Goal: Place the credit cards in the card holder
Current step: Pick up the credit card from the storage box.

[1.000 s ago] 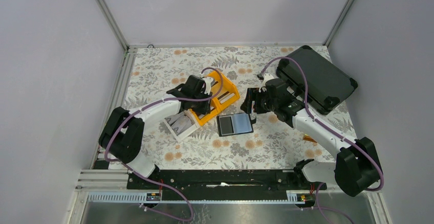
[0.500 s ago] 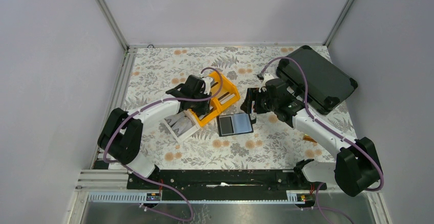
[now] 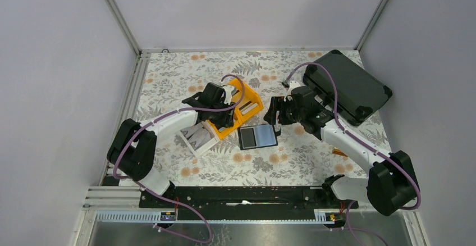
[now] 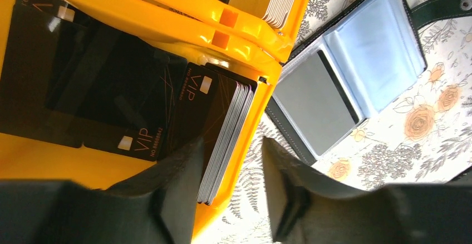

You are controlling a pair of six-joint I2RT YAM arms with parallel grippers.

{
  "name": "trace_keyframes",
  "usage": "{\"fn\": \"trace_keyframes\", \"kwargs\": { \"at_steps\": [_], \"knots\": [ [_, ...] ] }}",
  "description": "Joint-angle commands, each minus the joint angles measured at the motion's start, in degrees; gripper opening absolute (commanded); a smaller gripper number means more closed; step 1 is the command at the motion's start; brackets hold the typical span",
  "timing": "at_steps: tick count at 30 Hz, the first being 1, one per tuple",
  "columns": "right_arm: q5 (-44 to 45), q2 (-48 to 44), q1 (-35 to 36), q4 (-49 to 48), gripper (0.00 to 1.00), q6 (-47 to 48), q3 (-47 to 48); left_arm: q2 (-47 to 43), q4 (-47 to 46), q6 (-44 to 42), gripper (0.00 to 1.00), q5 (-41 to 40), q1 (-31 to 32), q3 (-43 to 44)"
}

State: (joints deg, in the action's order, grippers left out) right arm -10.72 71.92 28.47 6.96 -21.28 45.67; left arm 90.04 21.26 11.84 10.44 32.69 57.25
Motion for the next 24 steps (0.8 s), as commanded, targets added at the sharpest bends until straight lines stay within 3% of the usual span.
{"fn": "trace_keyframes", "kwargs": {
  "at_steps": [1,9,24],
  "knots": [
    [-0.9,-0.3,-0.3,-2.0,0.74,-0.2,0.0,-1.8,-0.9,-0.1,0.5,1.1,0.1,1.6],
    [-1.2,0.0,-0.3,-2.0,0.74,-0.1,0.0,0.8,-2.5,0.1,0.73,0.0,-0.5,1.6],
    [-1.3,0.1,-0.3,-1.9,0.74,-0.2,0.0,4.6,-0.1,-0.5,0.79,2.3,-0.5,2.8]
  ]
}}
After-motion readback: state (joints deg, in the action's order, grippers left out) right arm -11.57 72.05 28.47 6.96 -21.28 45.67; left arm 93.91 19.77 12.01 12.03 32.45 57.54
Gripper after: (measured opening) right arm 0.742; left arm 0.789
